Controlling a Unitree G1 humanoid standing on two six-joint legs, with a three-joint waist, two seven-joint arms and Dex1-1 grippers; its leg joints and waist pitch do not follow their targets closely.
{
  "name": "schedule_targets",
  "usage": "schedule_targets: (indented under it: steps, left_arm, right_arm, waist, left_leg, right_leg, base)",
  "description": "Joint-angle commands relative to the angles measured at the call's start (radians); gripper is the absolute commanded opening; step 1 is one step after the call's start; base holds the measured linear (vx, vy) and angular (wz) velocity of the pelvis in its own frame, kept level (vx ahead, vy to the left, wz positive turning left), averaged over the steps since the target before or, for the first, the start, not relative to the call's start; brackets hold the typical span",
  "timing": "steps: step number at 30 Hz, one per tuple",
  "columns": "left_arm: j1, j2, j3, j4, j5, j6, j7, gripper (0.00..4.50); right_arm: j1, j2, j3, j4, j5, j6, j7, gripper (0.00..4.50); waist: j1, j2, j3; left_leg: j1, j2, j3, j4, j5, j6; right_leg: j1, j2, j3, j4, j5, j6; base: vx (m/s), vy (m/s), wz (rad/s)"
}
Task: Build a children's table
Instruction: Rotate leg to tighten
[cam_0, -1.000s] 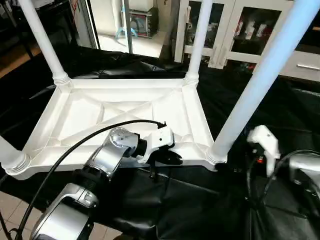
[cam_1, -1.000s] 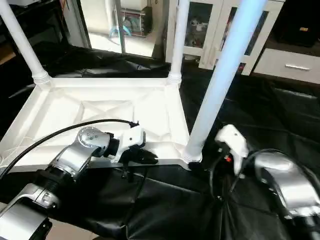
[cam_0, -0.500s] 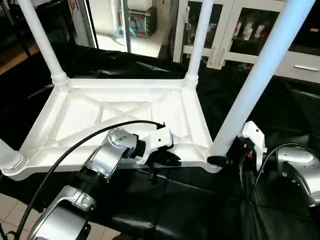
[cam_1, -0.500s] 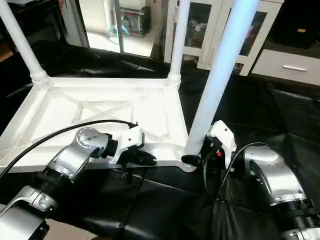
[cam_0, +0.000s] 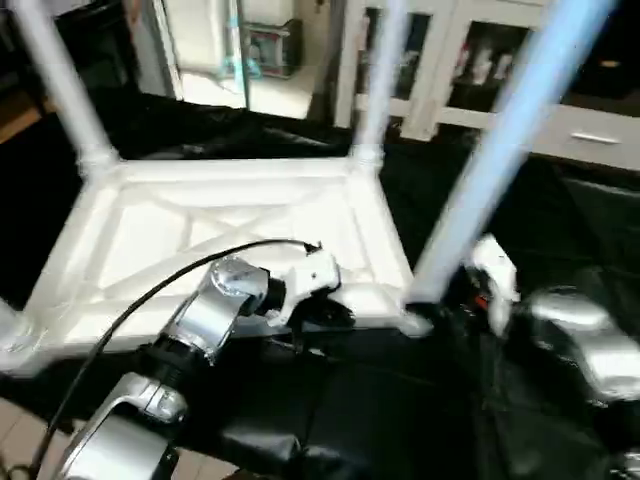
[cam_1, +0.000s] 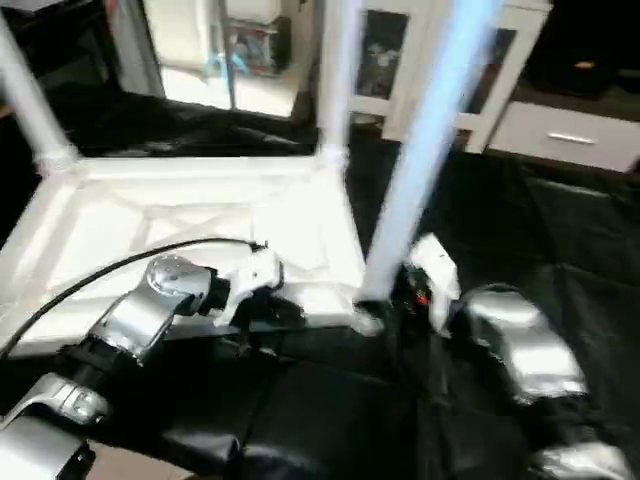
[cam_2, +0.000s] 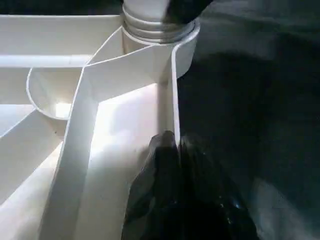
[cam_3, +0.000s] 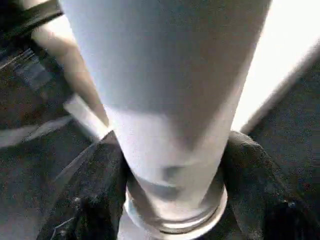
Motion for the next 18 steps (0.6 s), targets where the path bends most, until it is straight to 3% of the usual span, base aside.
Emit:
schedule_targets:
  steps: [1, 2, 3, 4, 5, 7, 8, 14, 18]
  left_arm:
    - [-0.015, -0.041, 0.000, 0.025, -0.006, 0.024, 0.059, 0.00]
    - [-0.073, -0.099, 0.056, 0.117, 0.008, 0.089, 0.255, 0.00]
    - [-0.097, -0.125, 0.080, 0.156, 0.005, 0.106, 0.330, 0.00]
    - [-0.120, -0.149, 0.097, 0.189, 0.002, 0.120, 0.385, 0.00]
    - [-0.131, -0.161, 0.102, 0.205, -0.001, 0.124, 0.404, 0.00]
    - [-0.162, -0.194, 0.101, 0.251, 0.012, 0.087, 0.479, 0.00]
    - [-0.179, -0.217, 0.102, 0.274, 0.015, 0.067, 0.515, 0.00]
    - [-0.211, -0.239, 0.102, 0.316, 0.034, 0.039, 0.546, 0.00]
    - [-0.211, -0.222, 0.088, 0.342, 0.036, 0.006, 0.525, 0.00]
  right_arm:
    - [-0.017, 0.011, -0.046, 0.075, -0.055, 0.044, -0.185, 2.36]
    - [-0.046, 0.092, -0.094, 0.114, -0.063, 0.076, -0.376, 2.36]
    - [-0.056, 0.129, -0.114, 0.124, -0.058, 0.089, -0.443, 2.35]
    - [-0.067, 0.168, -0.129, 0.134, -0.061, 0.092, -0.519, 2.35]
    - [-0.073, 0.190, -0.135, 0.138, -0.064, 0.090, -0.558, 2.34]
    - [-0.086, 0.253, -0.131, 0.150, -0.096, 0.055, -0.673, 2.34]
    - [-0.093, 0.289, -0.113, 0.153, -0.124, 0.027, -0.721, 2.29]
    - [-0.120, 0.328, -0.095, 0.158, -0.173, -0.010, -0.798, 2.06]
    - [-0.120, 0.313, -0.124, 0.149, -0.159, -0.028, -0.817, 2.06]
  waist:
    - [0.000, -0.019, -0.060]
    - [-0.005, -0.013, -0.054]
    - [-0.007, -0.014, -0.055]
    - [-0.007, -0.024, -0.059]
    - [0.000, -0.017, -0.059]
    - [-0.001, -0.015, -0.059]
    - [-0.001, -0.013, -0.061]
    - [0.005, -0.012, -0.063]
    - [0.010, -0.012, -0.064]
  left_leg:
    - [0.016, 0.072, -0.047, -0.079, -0.274, 0.003]
    - [0.023, 0.072, -0.042, -0.082, -0.294, -0.013]
    - [0.029, 0.070, -0.045, -0.079, -0.315, -0.027]
    - [0.025, 0.068, -0.048, -0.079, -0.319, -0.031]
    - [0.027, 0.067, -0.045, -0.079, -0.307, -0.021]
    - [0.018, 0.070, -0.048, -0.086, -0.295, -0.015]
    - [0.024, 0.068, -0.046, -0.085, -0.297, -0.022]
    - [0.019, 0.068, -0.043, -0.087, -0.266, 0.001]
    - [0.018, 0.066, -0.039, -0.084, -0.241, 0.022]
  right_leg:
    - [0.038, -0.079, 0.041, -0.088, -0.408, -0.202]
    - [0.022, -0.073, 0.047, -0.092, -0.419, -0.196]
    - [0.019, -0.074, 0.044, -0.092, -0.442, -0.195]
    - [0.029, -0.077, 0.040, -0.097, -0.467, -0.176]
    - [0.022, -0.080, 0.045, -0.105, -0.463, -0.166]
    - [0.029, -0.077, 0.043, -0.101, -0.424, -0.157]
    - [0.023, -0.074, 0.044, -0.100, -0.397, -0.158]
    - [0.031, -0.076, 0.047, -0.091, -0.297, -0.181]
    - [0.035, -0.079, 0.049, -0.091, -0.272, -0.187]
  base:
    - [0.000, 0.000, 0.00]
    - [0.000, 0.000, 0.00]
    - [0.000, 0.000, 0.00]
    - [0.000, 0.000, 0.00]
    - [0.000, 0.000, 0.00]
    - [0.000, 0.000, 0.00]
    - [0.000, 0.000, 0.00]
    - [0.000, 0.000, 0.00]
    - [0.000, 0.000, 0.00]
